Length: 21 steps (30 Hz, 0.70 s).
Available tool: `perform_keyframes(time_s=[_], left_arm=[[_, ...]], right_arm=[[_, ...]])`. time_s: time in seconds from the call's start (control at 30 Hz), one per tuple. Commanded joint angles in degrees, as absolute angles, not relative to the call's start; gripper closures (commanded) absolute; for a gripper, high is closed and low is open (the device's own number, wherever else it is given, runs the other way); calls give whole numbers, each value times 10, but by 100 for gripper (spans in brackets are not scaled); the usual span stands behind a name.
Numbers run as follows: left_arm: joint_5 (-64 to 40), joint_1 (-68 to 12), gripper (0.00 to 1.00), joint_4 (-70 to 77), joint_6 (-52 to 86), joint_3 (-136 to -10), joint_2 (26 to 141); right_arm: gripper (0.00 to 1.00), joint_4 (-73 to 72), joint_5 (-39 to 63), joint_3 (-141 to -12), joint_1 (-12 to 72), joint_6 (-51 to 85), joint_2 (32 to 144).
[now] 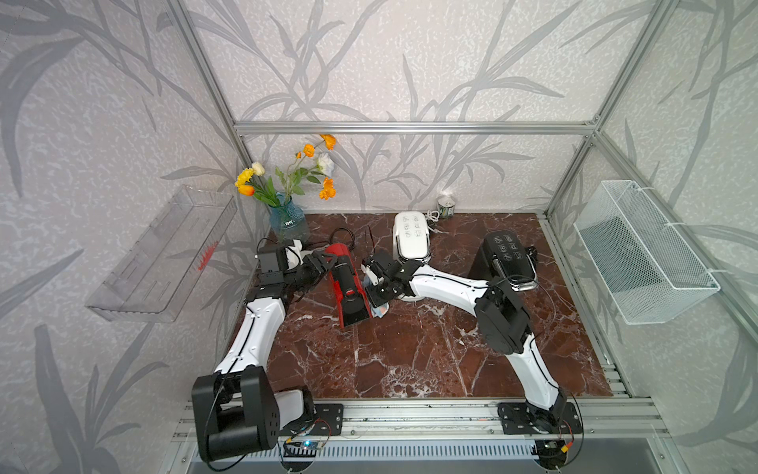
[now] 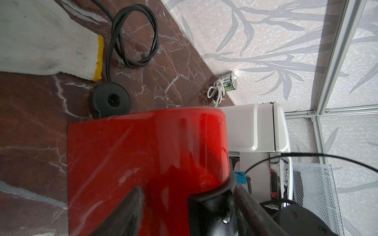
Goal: Wipe the surface of a coffee machine
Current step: Wipe the dirt from the surface of the coffee machine.
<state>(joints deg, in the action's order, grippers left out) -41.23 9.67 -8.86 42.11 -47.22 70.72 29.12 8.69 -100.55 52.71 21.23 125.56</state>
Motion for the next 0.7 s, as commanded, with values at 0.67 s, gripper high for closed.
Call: perform_keyframes(time_s=[0.67], left_arm=[[-449, 73, 32, -143, 390, -483, 685]], right_arm=[[100, 177, 147, -839, 579, 195, 923]])
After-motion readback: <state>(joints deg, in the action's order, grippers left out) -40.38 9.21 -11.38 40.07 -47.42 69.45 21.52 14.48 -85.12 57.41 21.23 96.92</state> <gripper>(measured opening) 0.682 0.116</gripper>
